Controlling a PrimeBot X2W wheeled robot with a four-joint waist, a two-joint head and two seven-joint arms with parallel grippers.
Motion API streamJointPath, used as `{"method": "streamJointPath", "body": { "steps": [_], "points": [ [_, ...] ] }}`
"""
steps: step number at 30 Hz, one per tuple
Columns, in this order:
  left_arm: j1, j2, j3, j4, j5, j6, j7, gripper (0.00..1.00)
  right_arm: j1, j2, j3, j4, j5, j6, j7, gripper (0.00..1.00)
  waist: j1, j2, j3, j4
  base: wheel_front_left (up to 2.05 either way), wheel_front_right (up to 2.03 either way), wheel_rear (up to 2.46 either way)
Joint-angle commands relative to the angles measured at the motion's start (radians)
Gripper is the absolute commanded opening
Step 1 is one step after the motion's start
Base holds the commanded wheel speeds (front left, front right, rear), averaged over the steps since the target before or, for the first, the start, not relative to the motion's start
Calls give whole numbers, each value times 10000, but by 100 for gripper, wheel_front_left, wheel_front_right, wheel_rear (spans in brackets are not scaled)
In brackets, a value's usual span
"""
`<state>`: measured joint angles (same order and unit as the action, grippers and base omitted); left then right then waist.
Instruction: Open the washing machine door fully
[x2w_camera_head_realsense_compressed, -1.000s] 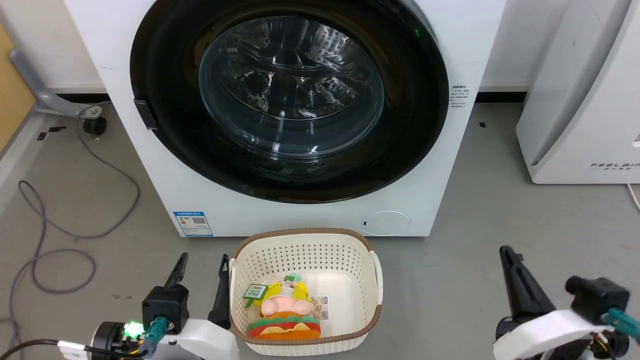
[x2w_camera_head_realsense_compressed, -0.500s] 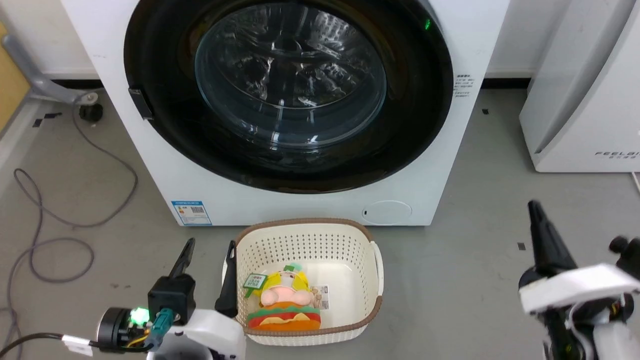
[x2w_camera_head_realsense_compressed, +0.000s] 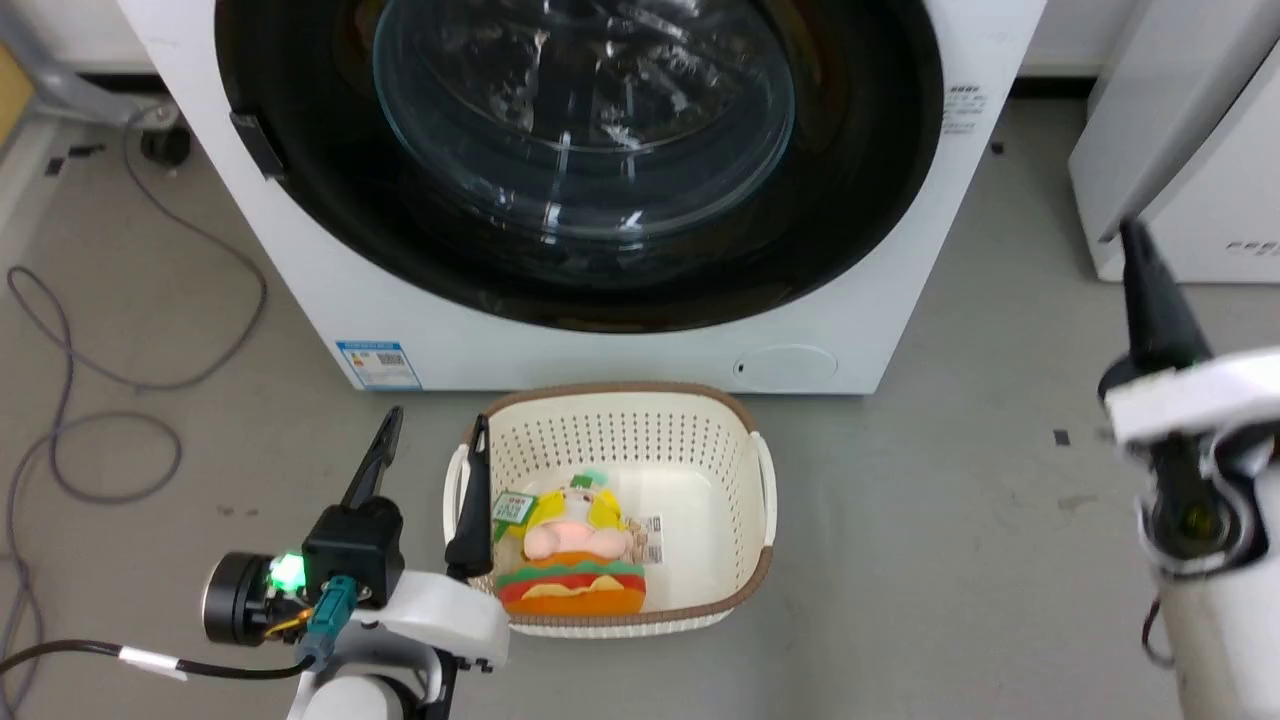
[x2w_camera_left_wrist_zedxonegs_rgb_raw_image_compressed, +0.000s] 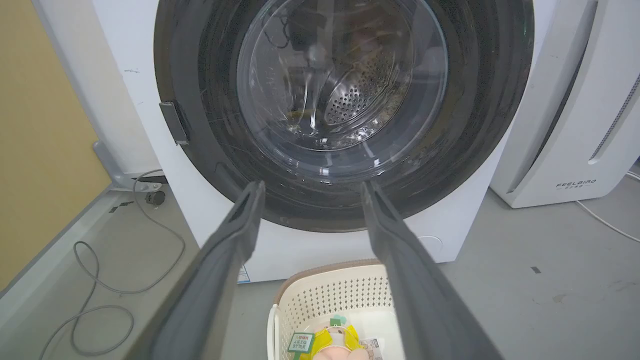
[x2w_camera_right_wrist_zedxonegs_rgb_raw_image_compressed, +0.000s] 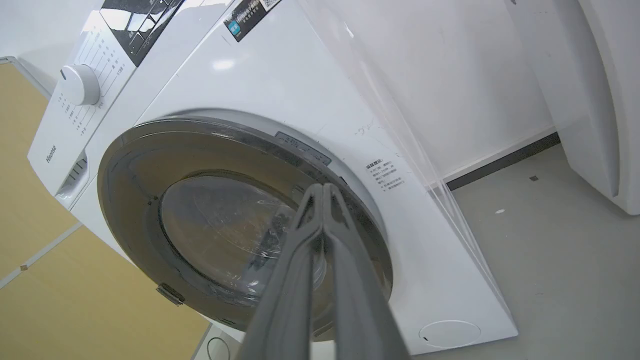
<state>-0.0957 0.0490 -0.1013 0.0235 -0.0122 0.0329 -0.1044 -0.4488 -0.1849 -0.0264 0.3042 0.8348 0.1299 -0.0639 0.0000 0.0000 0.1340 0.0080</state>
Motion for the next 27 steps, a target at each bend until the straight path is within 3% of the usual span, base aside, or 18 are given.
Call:
{"method": "streamJointPath", "body": {
  "steps": [1, 12, 27],
  "points": [
    [-213, 9, -76, -68, 14, 76, -103, 100, -583, -181, 104, 259, 418, 3, -40, 0, 0, 0, 185, 44, 0, 0, 0],
    [-760, 9, -414, -283, -32, 235, -354, 100, -3893, -1072, 1337, 2350, 1918, 4, 570, 0, 0, 0, 1043, 371, 0, 0, 0],
    [-1328, 10, -771, -457, -46, 448, -647, 100, -7724, -1403, 3152, 4940, 2864, 5, 1642, 0, 0, 0, 2007, 543, 0, 0, 0]
  ]
}}
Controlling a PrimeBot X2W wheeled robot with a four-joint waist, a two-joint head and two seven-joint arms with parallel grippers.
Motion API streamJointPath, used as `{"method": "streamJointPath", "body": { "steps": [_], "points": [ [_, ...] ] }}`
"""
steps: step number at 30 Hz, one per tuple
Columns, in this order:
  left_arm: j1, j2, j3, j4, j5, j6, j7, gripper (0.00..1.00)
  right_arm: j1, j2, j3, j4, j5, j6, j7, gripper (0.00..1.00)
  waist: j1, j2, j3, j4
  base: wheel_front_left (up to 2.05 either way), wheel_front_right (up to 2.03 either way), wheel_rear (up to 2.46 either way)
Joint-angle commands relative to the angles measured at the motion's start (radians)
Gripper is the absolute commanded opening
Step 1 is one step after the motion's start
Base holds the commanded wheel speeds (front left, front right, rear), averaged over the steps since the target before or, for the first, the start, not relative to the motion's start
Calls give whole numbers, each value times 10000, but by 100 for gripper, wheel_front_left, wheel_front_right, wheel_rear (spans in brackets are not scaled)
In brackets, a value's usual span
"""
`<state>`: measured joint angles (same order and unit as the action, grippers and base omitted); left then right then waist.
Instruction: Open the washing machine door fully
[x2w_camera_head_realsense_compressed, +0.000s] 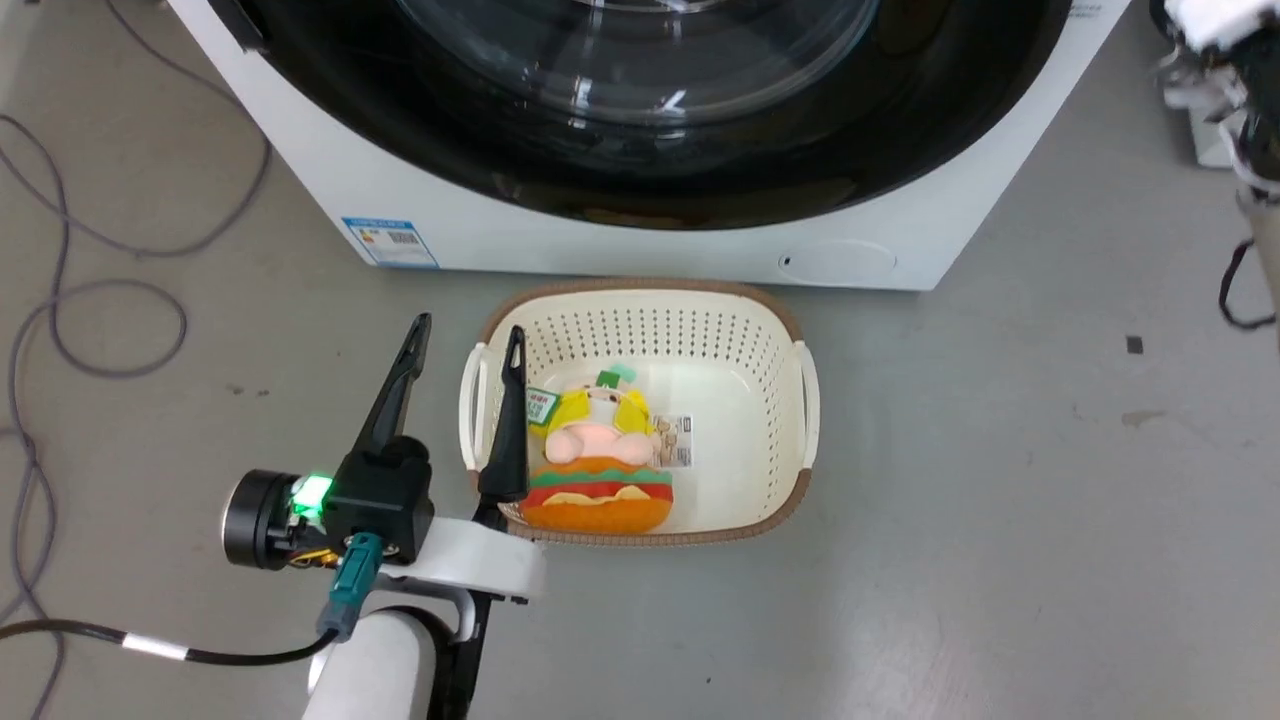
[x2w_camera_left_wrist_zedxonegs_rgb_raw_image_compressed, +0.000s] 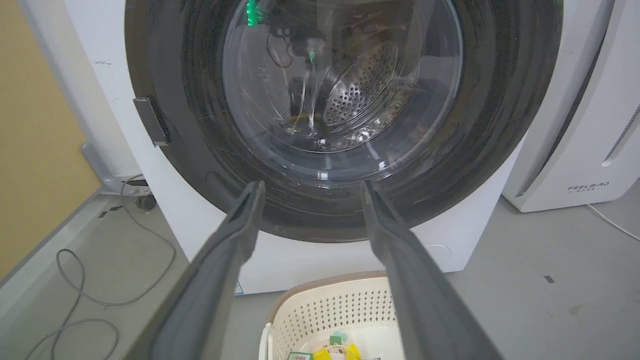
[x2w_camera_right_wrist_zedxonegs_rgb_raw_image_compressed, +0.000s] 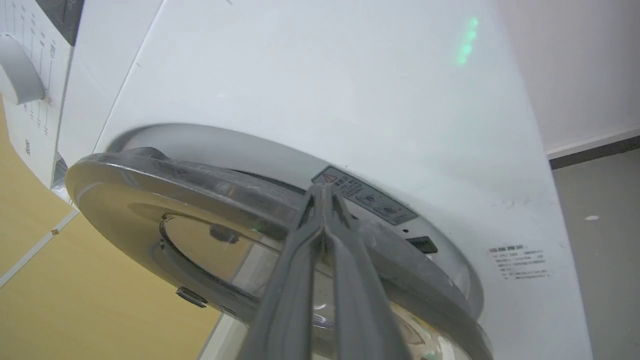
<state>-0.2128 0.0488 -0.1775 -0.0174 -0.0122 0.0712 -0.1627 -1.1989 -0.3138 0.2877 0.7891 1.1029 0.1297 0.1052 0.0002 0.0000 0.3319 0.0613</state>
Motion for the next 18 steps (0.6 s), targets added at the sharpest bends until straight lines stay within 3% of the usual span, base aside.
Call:
{"method": "streamJointPath", "body": {
  "steps": [1, 18],
  "points": [
    [-206, 12, -42, -50, -51, 79, -84, 100, -421, -115, 112, 237, 270, 7, 68, 0, -2, 0, 87, 15, 0, 0, 0],
    [-956, 13, -675, -79, -251, 370, -440, 100, -3155, -489, 1818, 2246, 1783, 8, 2366, 0, -2, 0, 1029, 223, 0, 0, 0]
  ]
}}
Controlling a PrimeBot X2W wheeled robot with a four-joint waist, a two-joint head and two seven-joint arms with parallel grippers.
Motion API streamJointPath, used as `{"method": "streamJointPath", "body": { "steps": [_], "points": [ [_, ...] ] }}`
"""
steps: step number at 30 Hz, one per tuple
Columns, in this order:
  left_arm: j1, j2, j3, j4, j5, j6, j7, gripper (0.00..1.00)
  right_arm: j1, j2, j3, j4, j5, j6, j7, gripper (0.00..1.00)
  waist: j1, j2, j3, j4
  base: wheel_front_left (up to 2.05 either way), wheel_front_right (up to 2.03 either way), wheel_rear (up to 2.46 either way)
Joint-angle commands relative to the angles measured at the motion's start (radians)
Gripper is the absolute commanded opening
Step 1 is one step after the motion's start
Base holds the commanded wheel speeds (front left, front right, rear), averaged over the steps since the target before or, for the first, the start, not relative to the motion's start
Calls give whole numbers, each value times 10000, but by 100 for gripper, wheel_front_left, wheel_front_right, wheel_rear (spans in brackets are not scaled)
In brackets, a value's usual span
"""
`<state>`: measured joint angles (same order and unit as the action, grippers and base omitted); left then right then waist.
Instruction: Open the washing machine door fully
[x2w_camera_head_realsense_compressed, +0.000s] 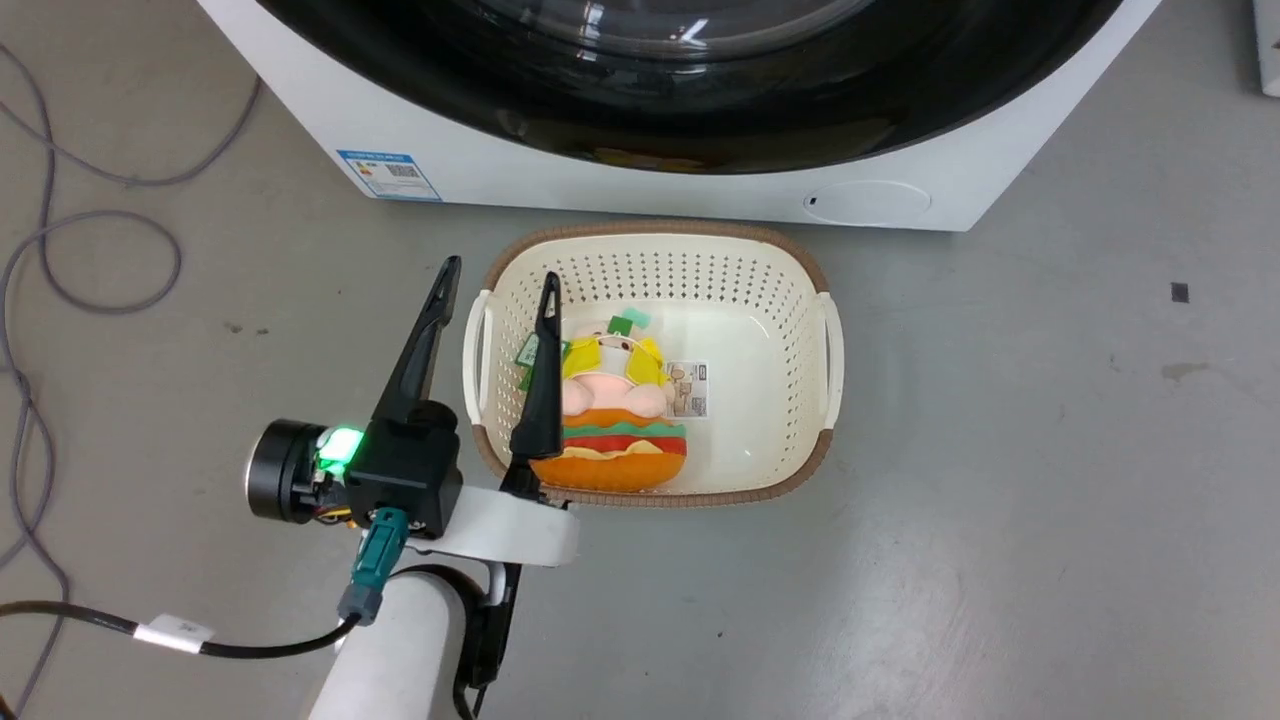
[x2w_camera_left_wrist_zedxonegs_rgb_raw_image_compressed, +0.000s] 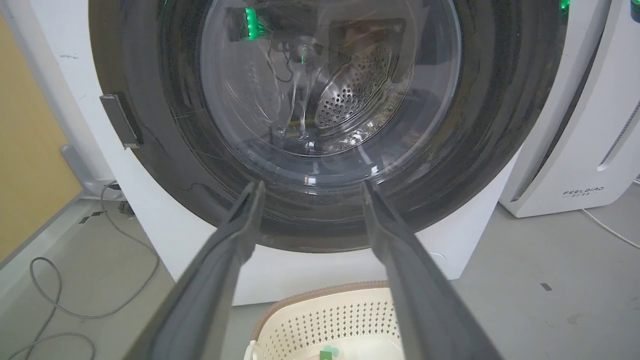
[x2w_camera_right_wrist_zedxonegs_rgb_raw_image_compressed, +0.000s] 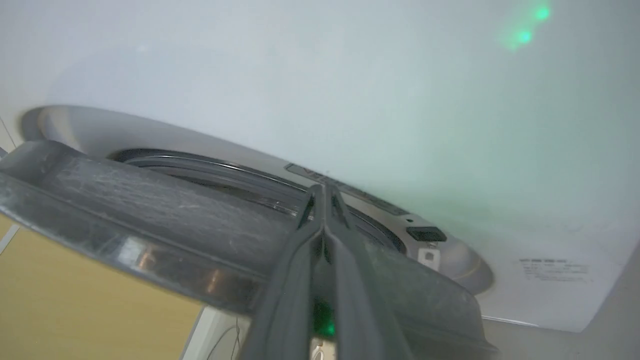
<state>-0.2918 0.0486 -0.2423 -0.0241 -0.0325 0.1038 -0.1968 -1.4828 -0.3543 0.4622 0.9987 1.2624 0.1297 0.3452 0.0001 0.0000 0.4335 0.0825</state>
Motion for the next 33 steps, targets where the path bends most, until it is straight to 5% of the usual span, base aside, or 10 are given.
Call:
{"method": "streamJointPath", "body": {
  "steps": [1, 25, 33],
  "points": [
    [-198, 15, -64, -6, -67, 63, -119, 100, -438, -117, 146, 221, 316, 8, 189, 0, -1, 0, 41, 23, 0, 0, 0],
    [-875, 16, -852, 192, -410, 443, -621, 100, -2388, -1239, 1439, 1330, 3937, 10, 4866, 0, -1, 0, 486, 142, 0, 0, 0],
    [-851, 16, -945, 202, -470, 459, -649, 100, -1945, -1267, 1650, 1055, 4134, 10, 5402, 0, -1, 0, 448, 148, 0, 0, 0]
  ]
}}
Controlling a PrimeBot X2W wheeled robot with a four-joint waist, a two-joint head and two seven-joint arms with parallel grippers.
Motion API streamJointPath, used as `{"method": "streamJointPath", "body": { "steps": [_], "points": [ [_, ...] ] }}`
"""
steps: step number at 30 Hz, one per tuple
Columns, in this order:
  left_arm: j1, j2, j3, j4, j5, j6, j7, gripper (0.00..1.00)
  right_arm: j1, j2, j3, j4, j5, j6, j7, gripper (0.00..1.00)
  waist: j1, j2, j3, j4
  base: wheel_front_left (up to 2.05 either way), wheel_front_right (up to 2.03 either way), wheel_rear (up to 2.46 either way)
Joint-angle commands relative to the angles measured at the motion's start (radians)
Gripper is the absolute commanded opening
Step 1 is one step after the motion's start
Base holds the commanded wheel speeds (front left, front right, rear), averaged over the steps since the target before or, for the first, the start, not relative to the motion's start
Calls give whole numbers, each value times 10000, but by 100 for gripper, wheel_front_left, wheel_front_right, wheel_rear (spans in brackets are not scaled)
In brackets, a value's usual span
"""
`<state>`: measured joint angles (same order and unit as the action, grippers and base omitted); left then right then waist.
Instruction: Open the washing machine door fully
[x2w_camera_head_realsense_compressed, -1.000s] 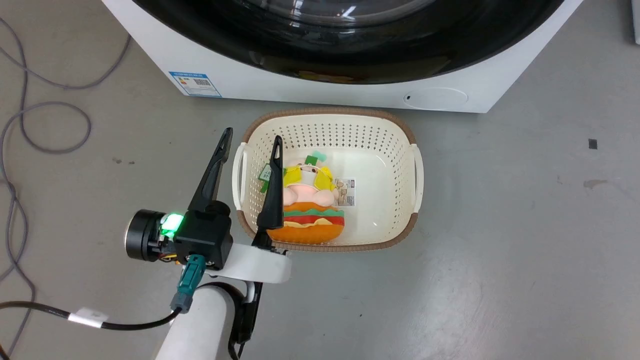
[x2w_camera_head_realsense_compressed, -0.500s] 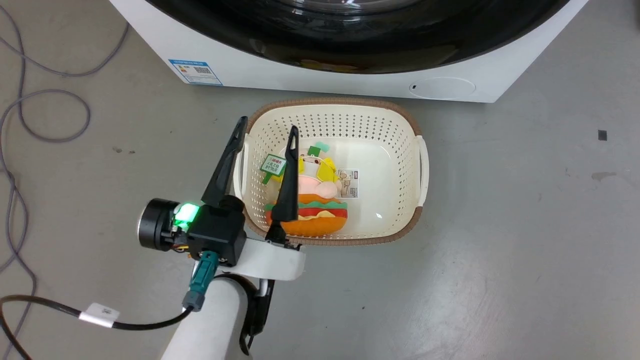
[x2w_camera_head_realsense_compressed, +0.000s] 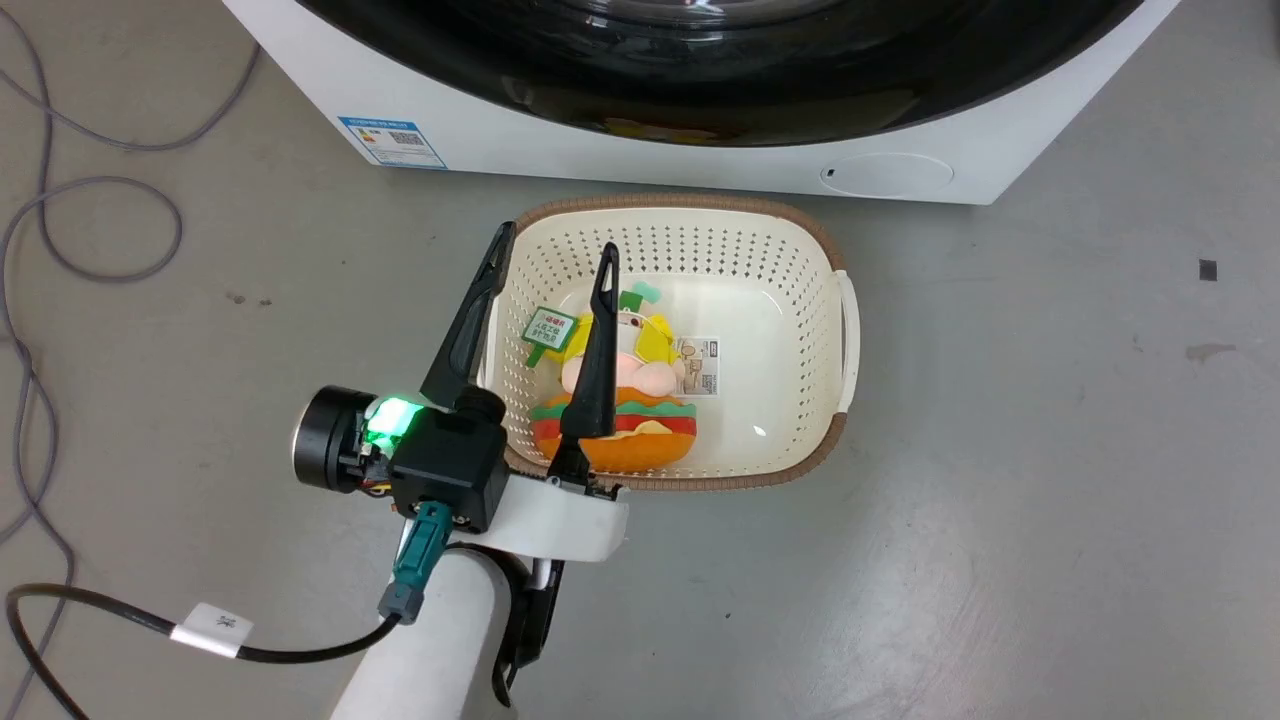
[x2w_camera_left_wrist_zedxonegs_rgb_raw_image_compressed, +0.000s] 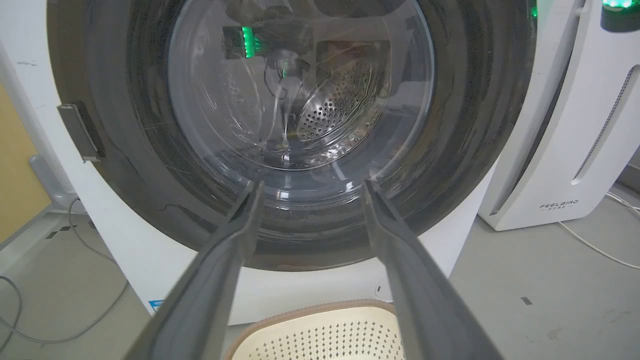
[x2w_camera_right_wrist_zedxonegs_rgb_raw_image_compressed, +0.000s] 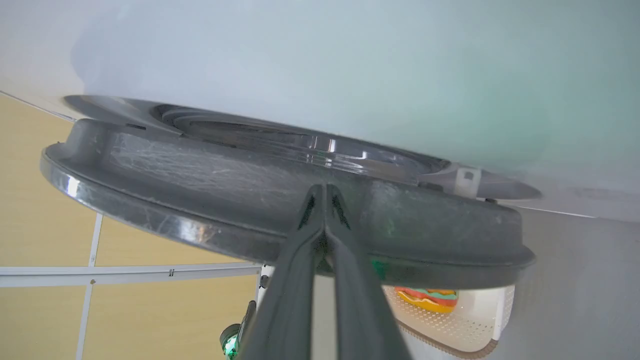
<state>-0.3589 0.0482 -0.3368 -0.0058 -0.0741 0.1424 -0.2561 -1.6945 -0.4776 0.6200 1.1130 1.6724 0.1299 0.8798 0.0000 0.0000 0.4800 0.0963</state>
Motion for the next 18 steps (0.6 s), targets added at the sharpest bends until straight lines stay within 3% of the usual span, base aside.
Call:
{"method": "streamJointPath", "body": {
  "steps": [1, 18],
  "points": [
    [-172, 20, -5, 28, -58, 76, -57, 100, 262, -28, 99, -149, 28, 8, 109, 0, 0, 0, -31, 16, 0, 0, 0],
    [-20, 20, -82, 174, -201, 92, -57, 100, 1636, -71, 335, -1002, 95, 8, 540, 0, 0, 0, -479, 51, 0, 0, 0]
  ]
}}
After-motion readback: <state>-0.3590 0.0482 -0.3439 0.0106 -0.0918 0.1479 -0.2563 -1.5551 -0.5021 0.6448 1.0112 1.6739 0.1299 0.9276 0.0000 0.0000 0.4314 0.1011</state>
